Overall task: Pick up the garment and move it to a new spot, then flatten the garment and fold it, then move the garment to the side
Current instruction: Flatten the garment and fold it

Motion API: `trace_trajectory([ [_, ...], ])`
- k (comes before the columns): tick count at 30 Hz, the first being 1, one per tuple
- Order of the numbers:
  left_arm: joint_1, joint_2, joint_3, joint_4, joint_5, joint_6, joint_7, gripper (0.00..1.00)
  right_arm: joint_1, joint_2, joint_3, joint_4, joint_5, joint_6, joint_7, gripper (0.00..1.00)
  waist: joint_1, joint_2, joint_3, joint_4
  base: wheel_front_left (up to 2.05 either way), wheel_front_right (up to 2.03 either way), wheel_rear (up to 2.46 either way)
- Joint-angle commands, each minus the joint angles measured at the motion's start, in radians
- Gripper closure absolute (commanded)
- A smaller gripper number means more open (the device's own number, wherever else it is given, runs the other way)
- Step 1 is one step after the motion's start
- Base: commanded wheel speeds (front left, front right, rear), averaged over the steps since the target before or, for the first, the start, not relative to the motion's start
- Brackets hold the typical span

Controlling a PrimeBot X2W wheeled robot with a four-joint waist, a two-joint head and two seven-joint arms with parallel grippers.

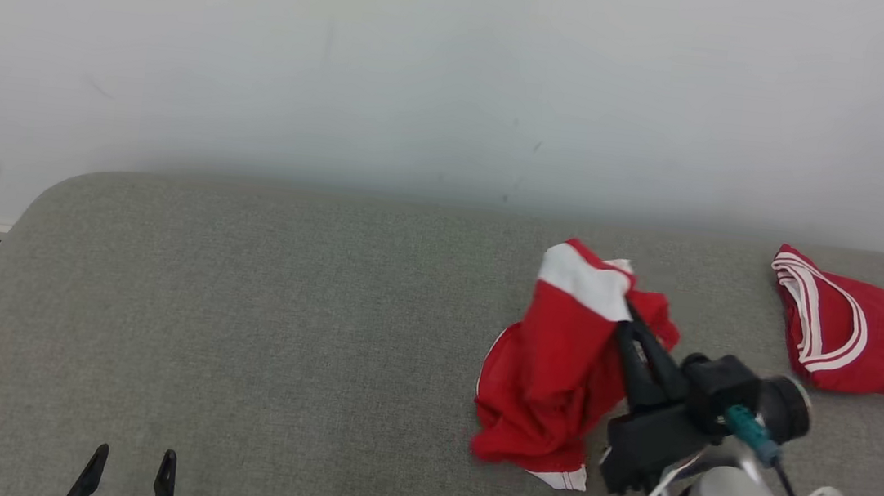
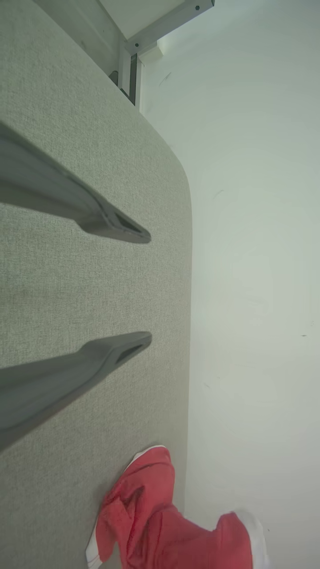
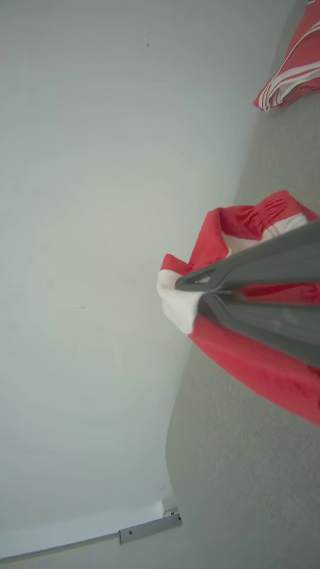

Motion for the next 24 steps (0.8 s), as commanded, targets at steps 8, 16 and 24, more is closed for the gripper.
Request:
trace_trajectory([
  [8,0.000,-0.007,-0.014,0.006,-0.001,0.001,-0.003,0.00,-0.015,0.110,0.188,0.055,0.039,-0.002,0.000,1.00,0.0000,0.0001,0.002,0.030,0.00,0.00,0.00],
  [16,-0.014,-0.004,-0.036,0.018,-0.009,0.001,-0.003,0.00,0.056,0.145,0.335,0.155,0.054,-0.002,0.000,1.00,0.0000,0.0001,0.001,0.061,0.00,0.00,0.00],
  [24,0.005,-0.011,-0.023,0.021,-0.012,0.001,-0.003,0.00,0.138,0.094,0.424,0.182,0.092,-0.002,0.000,1.00,0.0000,0.0001,-0.009,0.030,0.00,0.00,0.00],
])
